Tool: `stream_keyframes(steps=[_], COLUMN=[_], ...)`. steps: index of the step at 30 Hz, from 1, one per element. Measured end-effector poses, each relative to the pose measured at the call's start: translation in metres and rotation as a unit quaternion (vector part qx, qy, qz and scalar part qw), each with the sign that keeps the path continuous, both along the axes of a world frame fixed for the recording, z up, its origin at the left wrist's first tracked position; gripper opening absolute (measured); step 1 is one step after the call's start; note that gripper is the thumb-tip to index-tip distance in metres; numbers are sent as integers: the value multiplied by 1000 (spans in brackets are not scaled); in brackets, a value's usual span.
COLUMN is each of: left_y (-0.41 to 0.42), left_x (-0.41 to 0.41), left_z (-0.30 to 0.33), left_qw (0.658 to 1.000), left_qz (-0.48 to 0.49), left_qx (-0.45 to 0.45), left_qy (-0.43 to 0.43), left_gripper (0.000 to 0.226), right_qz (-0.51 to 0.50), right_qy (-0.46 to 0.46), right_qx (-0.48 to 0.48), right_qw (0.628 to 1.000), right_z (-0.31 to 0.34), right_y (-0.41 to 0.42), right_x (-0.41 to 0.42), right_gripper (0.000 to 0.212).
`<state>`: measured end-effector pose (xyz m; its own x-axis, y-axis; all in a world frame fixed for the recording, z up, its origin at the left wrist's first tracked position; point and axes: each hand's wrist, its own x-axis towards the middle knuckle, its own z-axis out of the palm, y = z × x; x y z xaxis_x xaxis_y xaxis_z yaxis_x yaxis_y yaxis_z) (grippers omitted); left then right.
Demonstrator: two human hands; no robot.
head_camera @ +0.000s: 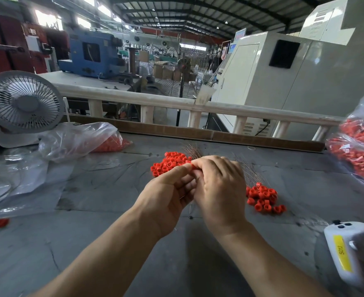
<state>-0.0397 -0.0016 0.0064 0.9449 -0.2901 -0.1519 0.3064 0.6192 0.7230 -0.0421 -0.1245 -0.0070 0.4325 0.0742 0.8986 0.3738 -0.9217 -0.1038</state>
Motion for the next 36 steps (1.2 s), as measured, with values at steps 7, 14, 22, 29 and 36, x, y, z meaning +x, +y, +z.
stream_keyframes(steps=[7, 14, 22, 29, 36], left_y=[1, 1, 1, 0, -1], left_x=[-1, 3, 3, 3, 1], left_z=[0, -2, -5, -7, -7], left_qw=[1000, 1000, 999, 998, 999], left_qz=[10, 12, 18, 30, 21], left_qx=[3, 4, 28, 40, 39], left_qy=[15, 6, -22, -32, -26], left_gripper=[26, 31, 27, 9, 8], right_qz=[11, 41, 59, 46, 50], right_qy=[29, 80, 88, 39, 12], right_qx=[-4, 46, 56, 33, 19], right_qw=[1000, 995, 993, 998, 999], right_z=[-1, 2, 7, 7, 2], right_y=[1, -2, -1, -5, -3], right_x=[1, 1, -3, -5, -2], right_gripper=[12, 16, 13, 7, 15])
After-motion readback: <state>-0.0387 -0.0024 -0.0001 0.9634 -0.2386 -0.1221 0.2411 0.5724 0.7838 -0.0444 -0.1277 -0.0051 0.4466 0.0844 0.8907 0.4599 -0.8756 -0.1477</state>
